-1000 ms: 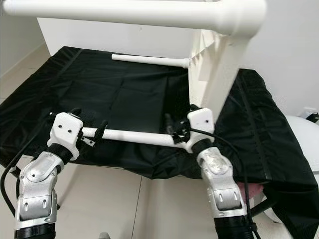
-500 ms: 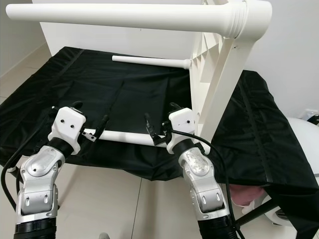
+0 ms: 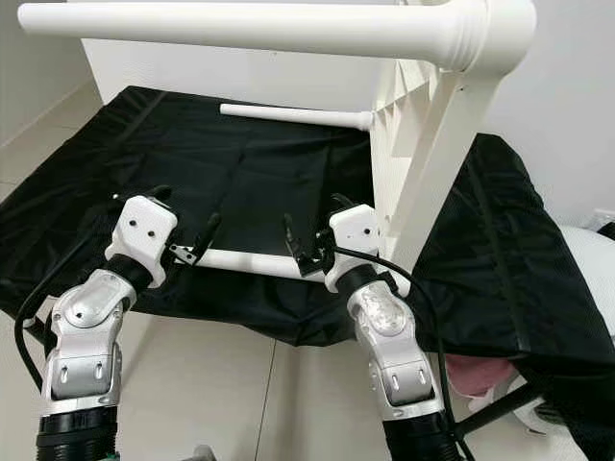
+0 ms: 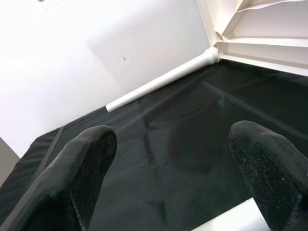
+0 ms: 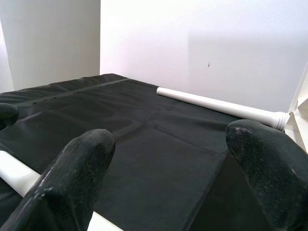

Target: Building children table

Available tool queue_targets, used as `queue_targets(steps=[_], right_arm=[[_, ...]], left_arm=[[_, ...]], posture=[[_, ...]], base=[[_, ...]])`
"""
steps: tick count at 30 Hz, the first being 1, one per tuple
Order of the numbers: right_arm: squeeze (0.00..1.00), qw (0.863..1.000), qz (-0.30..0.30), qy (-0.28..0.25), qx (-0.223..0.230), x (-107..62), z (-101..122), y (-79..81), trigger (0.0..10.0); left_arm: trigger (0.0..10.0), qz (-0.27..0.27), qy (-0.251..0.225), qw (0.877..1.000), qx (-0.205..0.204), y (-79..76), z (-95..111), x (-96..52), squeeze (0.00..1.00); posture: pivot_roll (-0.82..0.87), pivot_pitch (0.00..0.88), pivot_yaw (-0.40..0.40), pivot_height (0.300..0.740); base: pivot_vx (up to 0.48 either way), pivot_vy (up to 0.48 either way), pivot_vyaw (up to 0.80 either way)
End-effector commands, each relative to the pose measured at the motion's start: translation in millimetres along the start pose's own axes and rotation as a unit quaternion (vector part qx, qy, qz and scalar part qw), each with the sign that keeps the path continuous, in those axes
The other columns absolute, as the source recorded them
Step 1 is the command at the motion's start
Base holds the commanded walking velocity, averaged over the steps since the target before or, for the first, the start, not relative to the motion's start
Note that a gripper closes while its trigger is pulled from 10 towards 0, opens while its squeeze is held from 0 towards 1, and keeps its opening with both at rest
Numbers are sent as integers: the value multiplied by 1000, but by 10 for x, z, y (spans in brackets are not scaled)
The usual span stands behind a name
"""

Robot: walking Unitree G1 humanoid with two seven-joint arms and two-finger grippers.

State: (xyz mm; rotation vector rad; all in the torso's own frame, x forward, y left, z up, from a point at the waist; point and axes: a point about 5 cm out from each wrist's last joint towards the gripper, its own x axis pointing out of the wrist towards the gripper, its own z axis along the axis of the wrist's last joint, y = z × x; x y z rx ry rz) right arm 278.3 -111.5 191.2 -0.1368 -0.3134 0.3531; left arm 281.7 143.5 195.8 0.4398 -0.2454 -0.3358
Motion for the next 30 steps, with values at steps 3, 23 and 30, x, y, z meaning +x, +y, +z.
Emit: queue_targets(steps=[3,23,30], right_arm=[[0,1000,-6,0,1,-28,-20,-6,10000],[0,1000,-8,1,0,-22,-26,-9,10000],[0,1000,-9,2,0,-22,-27,-10,10000]], left_arm=[[10000,106,-2,994,-1,54,1,29,0],[10000,107,-3,994,2,54,2,35,0],[10000,106,-4,994,3,48,2,40,0]], posture=[[9,38,-13,740],[10,46,-13,740],[10,47,-12,740]], base=[[0,0,0],[0,249,0],[0,0,0]])
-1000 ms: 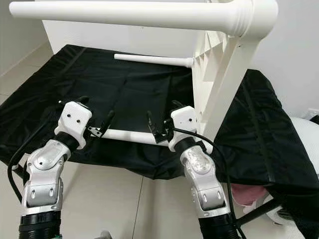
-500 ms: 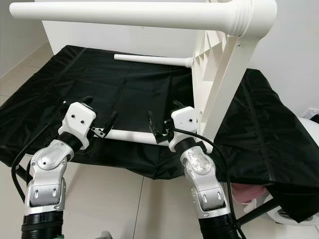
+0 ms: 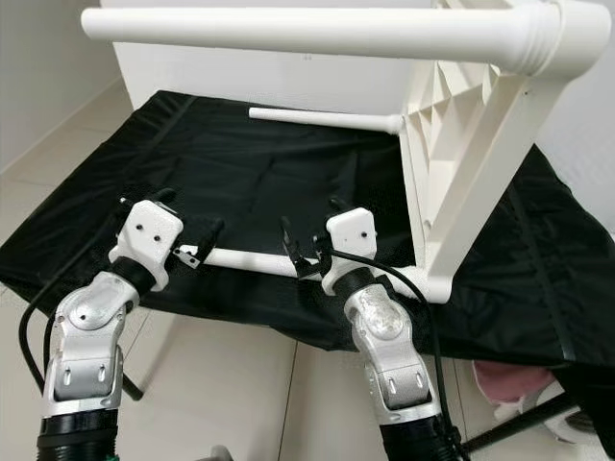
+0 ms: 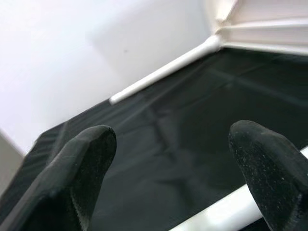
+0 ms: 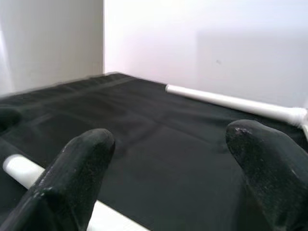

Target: Building children table

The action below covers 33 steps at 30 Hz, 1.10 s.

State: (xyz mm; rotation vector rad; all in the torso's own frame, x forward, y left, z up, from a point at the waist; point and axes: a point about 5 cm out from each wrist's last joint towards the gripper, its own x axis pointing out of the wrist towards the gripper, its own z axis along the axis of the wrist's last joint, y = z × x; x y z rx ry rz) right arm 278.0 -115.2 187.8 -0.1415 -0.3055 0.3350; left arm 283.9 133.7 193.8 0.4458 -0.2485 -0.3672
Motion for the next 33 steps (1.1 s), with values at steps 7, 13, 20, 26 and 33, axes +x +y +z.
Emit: queue_targets(steps=[7,13,20,26,33], right_arm=[[0,1000,-1,-4,3,2,9,19,10000],[0,1000,-1,-4,4,-4,9,26,10000],[0,1000,-3,-4,3,-10,7,22,10000],[0,1000,-3,-4,3,-17,9,23,10000],[0,1000,-2,-3,3,-18,6,23,10000]], left_arm=[[10000,111,-8,994,14,116,14,-8,0],[10000,104,-15,994,23,93,35,-5,0],[10000,107,-7,994,9,97,14,-2,0],[10000,109,-2,994,12,105,-2,-4,0],[10000,112,1,994,13,110,-19,-7,0]], posture=[[10,47,-10,740],[10,50,-7,740],[9,53,-6,740],[9,54,-6,740],[9,56,-6,740]], base=[[0,0,0],[0,-480,0],[0,-183,0],[0,0,0],[0,0,0]])
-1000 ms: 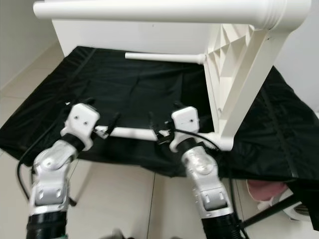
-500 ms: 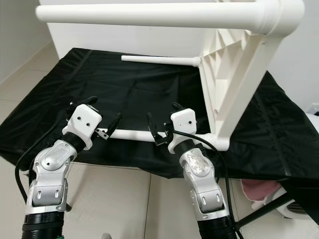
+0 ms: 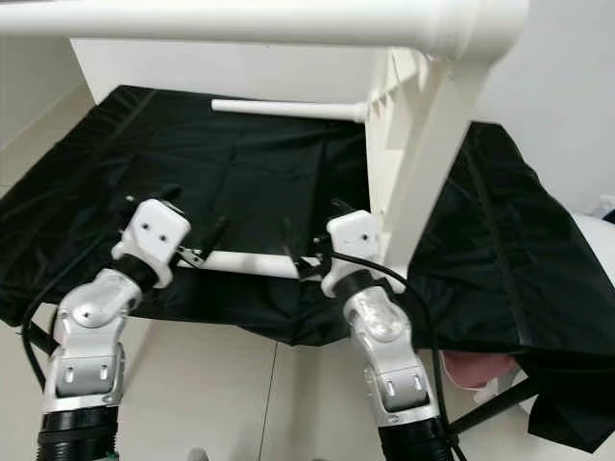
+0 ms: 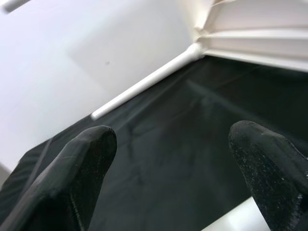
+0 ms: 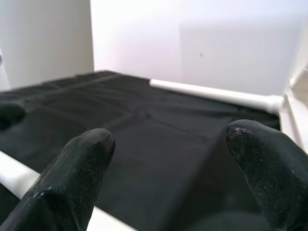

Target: Building children table

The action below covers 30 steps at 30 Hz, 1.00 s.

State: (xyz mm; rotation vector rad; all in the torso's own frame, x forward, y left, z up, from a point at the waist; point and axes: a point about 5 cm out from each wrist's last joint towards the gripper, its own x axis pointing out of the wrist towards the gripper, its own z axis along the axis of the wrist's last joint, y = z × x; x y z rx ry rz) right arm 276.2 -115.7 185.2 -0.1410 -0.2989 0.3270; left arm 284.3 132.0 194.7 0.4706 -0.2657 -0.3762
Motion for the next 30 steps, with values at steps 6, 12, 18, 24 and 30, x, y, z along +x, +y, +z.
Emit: queue_targets(steps=[6,12,18,24,30], right_arm=[[0,1000,2,-6,3,3,26,20,10000],[0,1000,1,-6,2,-2,25,19,10000],[0,1000,1,-5,3,0,23,26,10000],[0,1000,2,-5,3,2,24,37,10000],[0,1000,2,-5,3,1,24,35,10000]], left_arm=[[10000,118,18,993,-7,114,-52,-25,0],[10000,123,20,992,-17,132,-61,-25,0],[10000,123,12,992,-9,139,-40,-26,0],[10000,121,5,993,-3,128,-15,-29,0],[10000,118,5,993,-2,122,-14,-29,0]], posture=[[8,59,-6,740],[8,60,-6,740],[10,61,-6,740],[10,63,-6,740],[9,64,-5,740]], base=[[0,62,0],[0,480,0],[0,412,0],[0,46,0],[0,0,0]])
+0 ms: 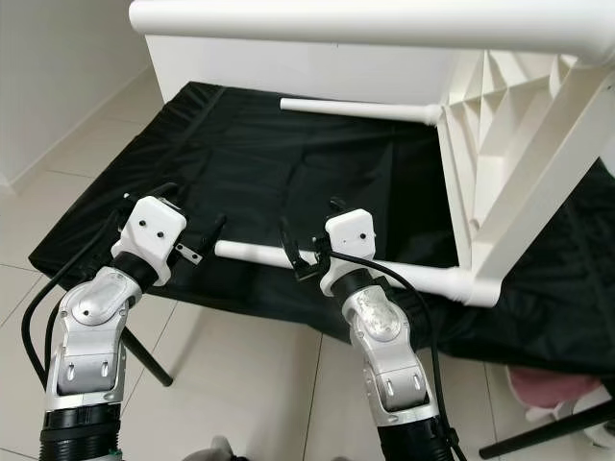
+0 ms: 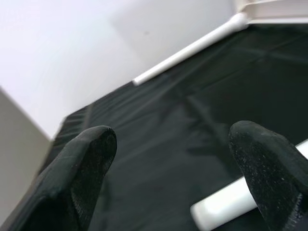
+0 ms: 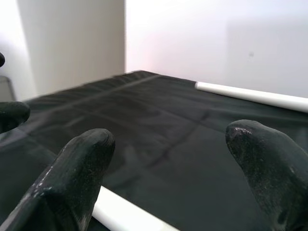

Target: Building children table

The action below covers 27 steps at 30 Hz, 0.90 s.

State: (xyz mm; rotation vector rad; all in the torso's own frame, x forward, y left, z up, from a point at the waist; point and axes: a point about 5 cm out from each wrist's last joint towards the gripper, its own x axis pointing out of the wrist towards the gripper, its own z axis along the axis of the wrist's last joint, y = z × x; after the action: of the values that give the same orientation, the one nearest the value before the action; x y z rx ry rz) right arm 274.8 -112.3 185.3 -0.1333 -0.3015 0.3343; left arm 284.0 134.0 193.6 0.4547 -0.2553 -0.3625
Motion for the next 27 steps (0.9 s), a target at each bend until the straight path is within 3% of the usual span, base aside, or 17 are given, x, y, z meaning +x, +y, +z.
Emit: queue_targets(steps=[1,19,22,23,24,26,27], right_arm=[[0,1000,-1,-3,-1,1,15,-2,10000],[0,1000,0,-2,-2,3,4,-4,10000],[0,1000,-2,3,1,-17,-17,-2,10000],[0,1000,-6,10,9,-36,-49,-4,10000],[0,1000,-6,10,9,-36,-49,-4,10000],[0,999,-17,28,29,-76,-128,-6,10000],[0,999,-17,28,29,-76,-128,-6,10000]], left_arm=[[10000,111,-1,994,5,112,4,-15,0],[10000,105,-16,994,22,106,56,1,0],[10000,98,-34,993,49,117,140,-7,0],[10000,88,-58,991,83,124,246,-6,0],[10000,88,-58,991,83,124,246,-6,0],[10000,79,-112,979,150,136,491,11,0],[10000,79,-112,979,150,136,491,11,0]], posture=[[9,64,-5,740],[12,55,-6,740],[15,54,-12,740],[18,54,-18,740],[18,54,-18,740],[23,53,-21,740],[23,53,-21,740]], base=[[0,0,0],[0,0,0],[0,0,0],[0,0,0],[0,0,0],[0,0,0],[0,0,0]])
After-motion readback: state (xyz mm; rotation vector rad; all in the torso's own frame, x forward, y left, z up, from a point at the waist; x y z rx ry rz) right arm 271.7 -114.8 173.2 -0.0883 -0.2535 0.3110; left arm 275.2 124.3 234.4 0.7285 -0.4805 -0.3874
